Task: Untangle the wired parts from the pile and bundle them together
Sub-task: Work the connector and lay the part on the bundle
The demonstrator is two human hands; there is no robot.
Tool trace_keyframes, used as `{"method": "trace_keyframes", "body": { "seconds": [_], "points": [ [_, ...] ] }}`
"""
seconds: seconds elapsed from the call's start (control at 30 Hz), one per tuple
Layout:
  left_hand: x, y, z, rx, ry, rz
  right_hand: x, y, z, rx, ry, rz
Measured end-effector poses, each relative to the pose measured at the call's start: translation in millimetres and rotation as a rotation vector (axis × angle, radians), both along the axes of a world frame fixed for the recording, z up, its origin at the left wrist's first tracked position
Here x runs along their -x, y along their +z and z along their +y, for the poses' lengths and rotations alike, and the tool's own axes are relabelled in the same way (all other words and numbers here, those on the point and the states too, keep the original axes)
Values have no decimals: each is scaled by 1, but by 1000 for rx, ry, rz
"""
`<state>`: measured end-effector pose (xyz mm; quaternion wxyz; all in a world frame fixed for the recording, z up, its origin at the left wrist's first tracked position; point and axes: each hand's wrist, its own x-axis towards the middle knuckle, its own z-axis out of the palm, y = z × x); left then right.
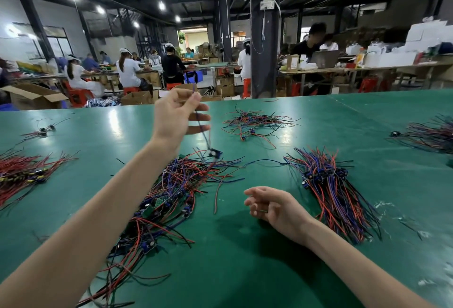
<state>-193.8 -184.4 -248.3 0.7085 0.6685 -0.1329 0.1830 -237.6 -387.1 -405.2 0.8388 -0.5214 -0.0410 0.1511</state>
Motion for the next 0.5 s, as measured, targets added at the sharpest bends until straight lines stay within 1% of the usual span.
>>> {"method": "trace_keyframes", "body": {
  "seconds": [0.1, 0.17, 0.23, 0.33, 0.43, 0.5],
  "points": [
    [6, -20, -26, 146, -131, 161, 3, 2, 1, -15, 59, -38],
    [7, -41, -40, 178, -158, 234, 3, 3, 1, -76, 84, -9],
    [8, -63, -50, 213, -157, 285, 3, 4, 1, -85, 61, 2],
    [3, -89, -55, 271, -116, 322, 4, 6, 0, -65, 35, -9],
    [-1, -110, -54, 248, -68, 328, 4, 8, -1, -53, 25, -13],
    [0, -124, -54, 227, -83, 346, 3, 6, -1, -32, 16, -22]
  ]
}}
